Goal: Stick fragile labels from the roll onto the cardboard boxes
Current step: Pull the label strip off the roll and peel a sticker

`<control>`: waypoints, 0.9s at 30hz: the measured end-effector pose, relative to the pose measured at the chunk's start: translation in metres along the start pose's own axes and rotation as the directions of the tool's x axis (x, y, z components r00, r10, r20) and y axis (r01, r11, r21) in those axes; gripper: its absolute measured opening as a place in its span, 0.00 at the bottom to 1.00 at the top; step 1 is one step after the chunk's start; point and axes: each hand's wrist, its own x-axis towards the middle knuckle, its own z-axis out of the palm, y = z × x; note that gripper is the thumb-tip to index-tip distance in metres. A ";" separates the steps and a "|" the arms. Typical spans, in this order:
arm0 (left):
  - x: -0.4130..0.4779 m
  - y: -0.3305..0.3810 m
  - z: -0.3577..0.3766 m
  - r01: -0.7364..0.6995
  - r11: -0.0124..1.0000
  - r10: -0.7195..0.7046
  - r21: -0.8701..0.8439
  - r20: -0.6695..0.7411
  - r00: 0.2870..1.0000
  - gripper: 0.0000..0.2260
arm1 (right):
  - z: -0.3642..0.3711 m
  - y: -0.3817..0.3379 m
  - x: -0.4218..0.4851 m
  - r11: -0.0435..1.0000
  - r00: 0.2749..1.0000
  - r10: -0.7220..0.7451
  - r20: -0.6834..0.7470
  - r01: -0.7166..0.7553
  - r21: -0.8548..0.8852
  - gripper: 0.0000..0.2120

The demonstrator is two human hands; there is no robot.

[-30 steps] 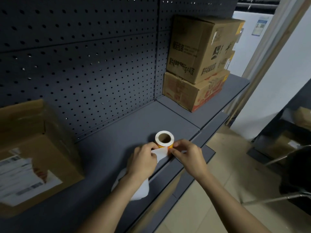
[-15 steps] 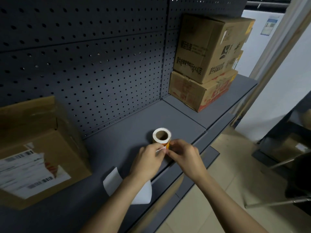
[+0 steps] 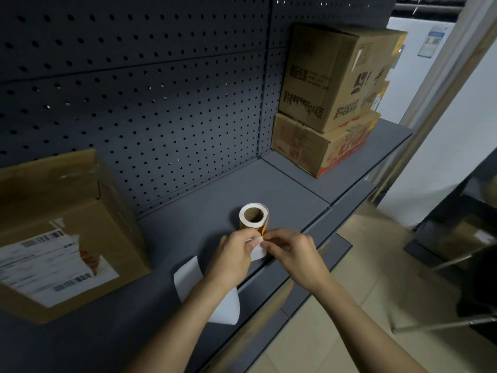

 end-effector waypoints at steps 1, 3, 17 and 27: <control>-0.001 -0.001 -0.001 0.001 1.000 -0.001 0.009 -0.007 1.000 0.06 | 0.001 -0.001 -0.001 1.000 1.000 0.000 0.005 0.000 0.007 0.06; -0.004 -0.004 -0.002 0.003 1.000 -0.003 0.019 -0.016 1.000 0.06 | 0.003 -0.004 -0.001 1.000 1.000 0.001 0.011 -0.001 0.020 0.06; -0.026 -0.003 -0.020 0.097 0.989 -0.086 0.108 -0.100 0.991 0.06 | 0.012 -0.016 -0.008 0.994 0.994 0.097 -0.052 -0.094 0.052 0.06; -0.028 -0.007 -0.036 0.204 0.950 -0.158 0.237 -0.198 0.967 0.07 | 0.003 -0.017 -0.012 0.966 0.949 0.245 -0.198 -0.220 0.139 0.06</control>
